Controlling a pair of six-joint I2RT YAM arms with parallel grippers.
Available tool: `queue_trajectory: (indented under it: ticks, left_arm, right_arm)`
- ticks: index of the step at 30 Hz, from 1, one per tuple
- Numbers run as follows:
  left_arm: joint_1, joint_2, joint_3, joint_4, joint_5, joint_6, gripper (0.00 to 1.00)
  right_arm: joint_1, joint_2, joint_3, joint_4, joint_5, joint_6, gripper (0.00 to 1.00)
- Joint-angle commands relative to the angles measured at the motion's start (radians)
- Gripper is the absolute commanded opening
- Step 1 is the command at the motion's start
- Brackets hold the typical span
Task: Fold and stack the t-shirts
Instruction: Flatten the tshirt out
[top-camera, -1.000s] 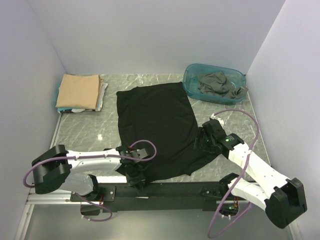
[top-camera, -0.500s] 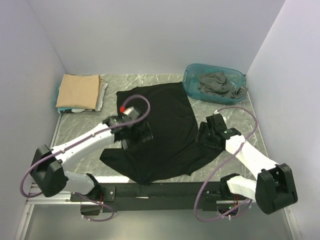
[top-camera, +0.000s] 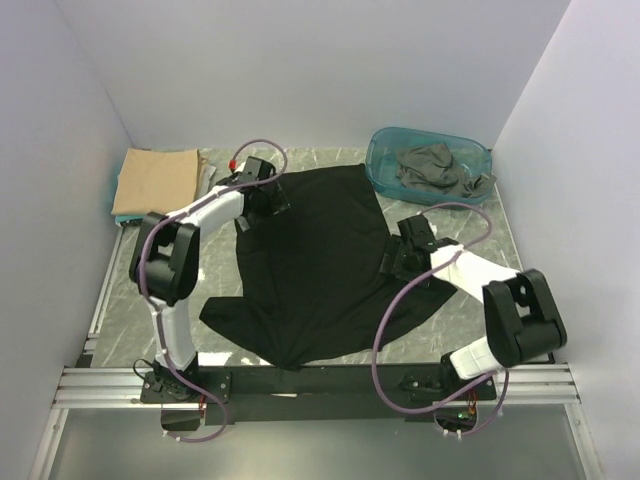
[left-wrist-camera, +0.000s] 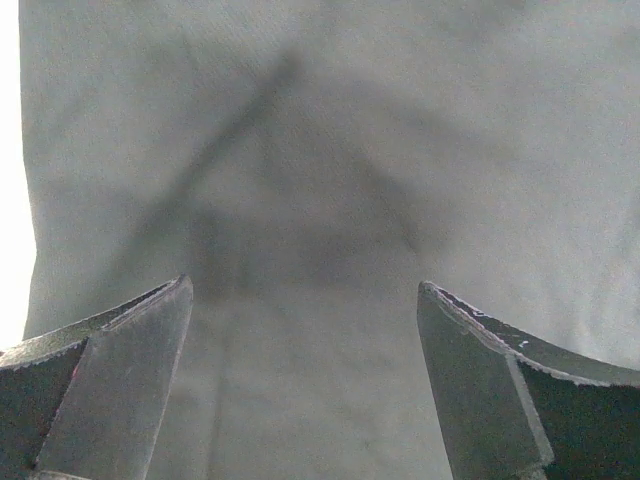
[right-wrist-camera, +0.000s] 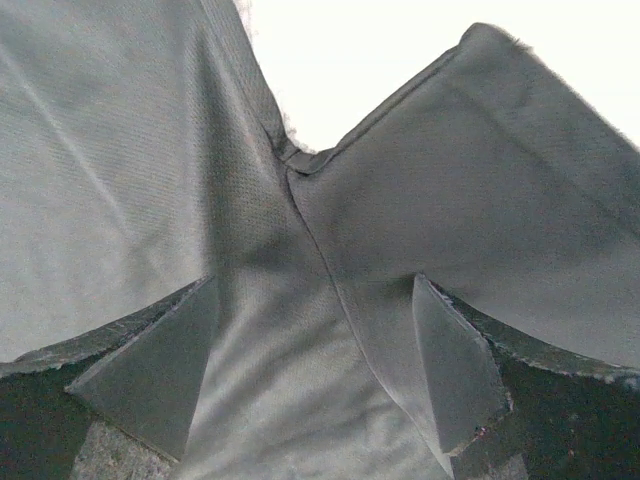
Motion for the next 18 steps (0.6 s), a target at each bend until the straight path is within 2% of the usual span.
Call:
queue_trajectory:
  ticks: [1, 5, 10, 13, 18]
  left_arm:
    - [0.034, 0.045, 0.05, 0.031, 0.019, 0.063, 1.0]
    - [0.057, 0.11, 0.019, 0.047, -0.005, 0.059, 0.99]
    - [0.074, 0.111, -0.128, 0.09, 0.015, 0.055, 0.99]
    - [0.076, 0.081, -0.206, 0.045, -0.036, 0.037, 1.0]
    - [0.076, -0.063, -0.427, 0.022, 0.041, -0.043, 0.98]
  right_arm:
    - [0.044, 0.086, 0.068, 0.033, 0.02, 0.025, 0.84]
    - [0.067, 0.175, 0.134, 0.016, 0.046, 0.031, 0.84]
    - [0.085, 0.264, 0.213, -0.014, 0.069, 0.008, 0.84]
    - [0.094, 0.315, 0.272, -0.036, 0.094, -0.015, 0.84]
    - [0.106, 0.399, 0.397, -0.065, 0.092, -0.073, 0.84]
